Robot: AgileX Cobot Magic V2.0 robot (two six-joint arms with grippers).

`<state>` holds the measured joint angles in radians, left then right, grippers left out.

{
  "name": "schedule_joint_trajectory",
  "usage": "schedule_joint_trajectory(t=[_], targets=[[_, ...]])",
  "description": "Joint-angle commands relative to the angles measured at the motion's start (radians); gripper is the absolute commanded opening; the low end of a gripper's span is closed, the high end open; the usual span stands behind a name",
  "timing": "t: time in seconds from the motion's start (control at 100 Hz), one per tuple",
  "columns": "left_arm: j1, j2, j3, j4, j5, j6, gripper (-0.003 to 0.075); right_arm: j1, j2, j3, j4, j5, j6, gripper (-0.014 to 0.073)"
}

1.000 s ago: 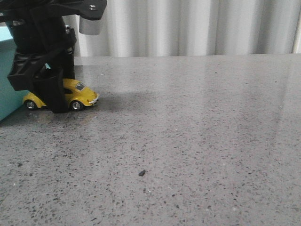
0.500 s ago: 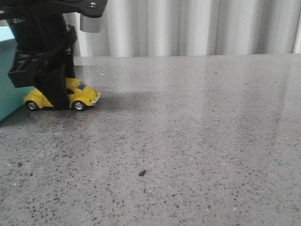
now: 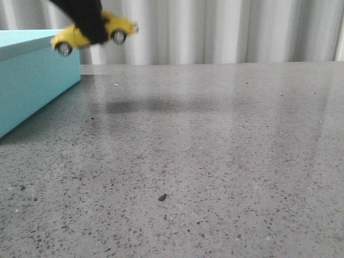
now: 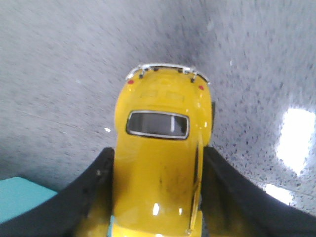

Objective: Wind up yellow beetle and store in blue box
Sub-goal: 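Lift the car with the left gripper and carry it over the box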

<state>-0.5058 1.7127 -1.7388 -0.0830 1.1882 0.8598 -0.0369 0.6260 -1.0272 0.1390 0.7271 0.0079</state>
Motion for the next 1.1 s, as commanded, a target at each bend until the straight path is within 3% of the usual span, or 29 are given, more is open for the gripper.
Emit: schedule_joint_trajectory(t=[0.0, 0.15, 0.33, 0.62, 0.88, 1.09], targets=[[-0.008, -0.048, -0.110, -0.025, 0.032, -0.041, -0.0021, -0.002, 0.002, -0.024, 0.002, -0.098, -0.008, -0.0061], [0.010, -0.058, -0.244, 0.038, 0.082, -0.145, -0.0021, -0.002, 0.002, -0.024, 0.002, -0.098, -0.008, -0.0061], [0.053, -0.109, -0.267, 0.156, 0.082, -0.197, -0.0021, -0.002, 0.002, -0.024, 0.002, -0.098, -0.008, -0.0061], [0.249, -0.134, -0.267, 0.179, 0.082, -0.366, -0.0021, -0.002, 0.002, -0.024, 0.002, -0.093, -0.008, -0.0061], [0.386, -0.132, -0.161, 0.175, 0.082, -0.481, -0.0021, -0.002, 0.002, -0.024, 0.002, -0.090, -0.008, -0.0061], [0.412, -0.108, -0.016, 0.151, 0.080, -0.485, -0.0021, -0.002, 0.002, -0.024, 0.002, -0.093, -0.008, -0.0061]])
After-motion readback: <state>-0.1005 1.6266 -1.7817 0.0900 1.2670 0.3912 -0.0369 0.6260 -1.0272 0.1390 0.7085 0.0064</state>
